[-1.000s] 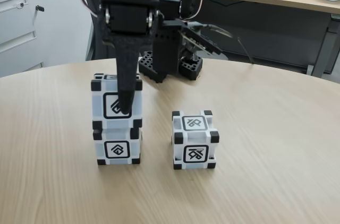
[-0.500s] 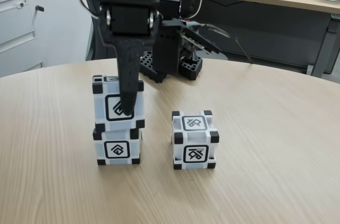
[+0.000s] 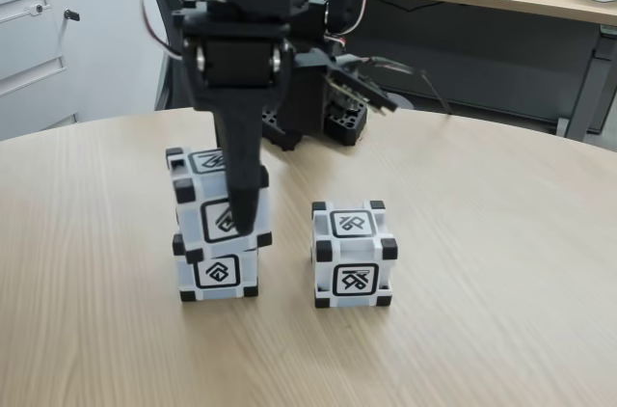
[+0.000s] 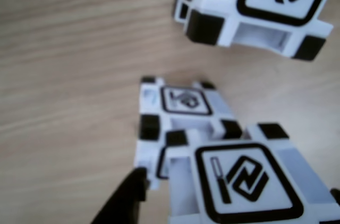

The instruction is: Stack cubes from left to right.

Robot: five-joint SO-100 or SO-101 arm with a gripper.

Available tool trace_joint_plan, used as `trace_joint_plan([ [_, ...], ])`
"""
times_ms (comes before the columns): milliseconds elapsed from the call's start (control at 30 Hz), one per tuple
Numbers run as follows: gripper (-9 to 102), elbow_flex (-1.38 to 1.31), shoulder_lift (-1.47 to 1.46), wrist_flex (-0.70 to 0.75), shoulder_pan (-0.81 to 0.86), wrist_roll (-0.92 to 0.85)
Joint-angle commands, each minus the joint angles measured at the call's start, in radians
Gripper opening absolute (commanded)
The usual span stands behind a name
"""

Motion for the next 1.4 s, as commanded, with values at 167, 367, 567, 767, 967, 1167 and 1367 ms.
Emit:
trace_joint_plan([
  [167, 37, -0.006, 0.026, 0.008, -0.005, 0.038],
  [367, 38, -0.006, 0.028, 0.008, -0.006, 0.040],
  [567, 39, -0.006, 0.028, 0.008, -0.080, 0.092],
  [767, 39, -0.006, 0.028, 0.008, -0.156, 0.149],
  [967, 39, -0.006, 0.028, 0.008, -0.242, 0.216],
  [1167, 40, -0.006, 0.028, 0.008, -0.341, 0.279],
  [1367, 41, -0.006, 0.011, 0.008, -0.413, 0.371],
])
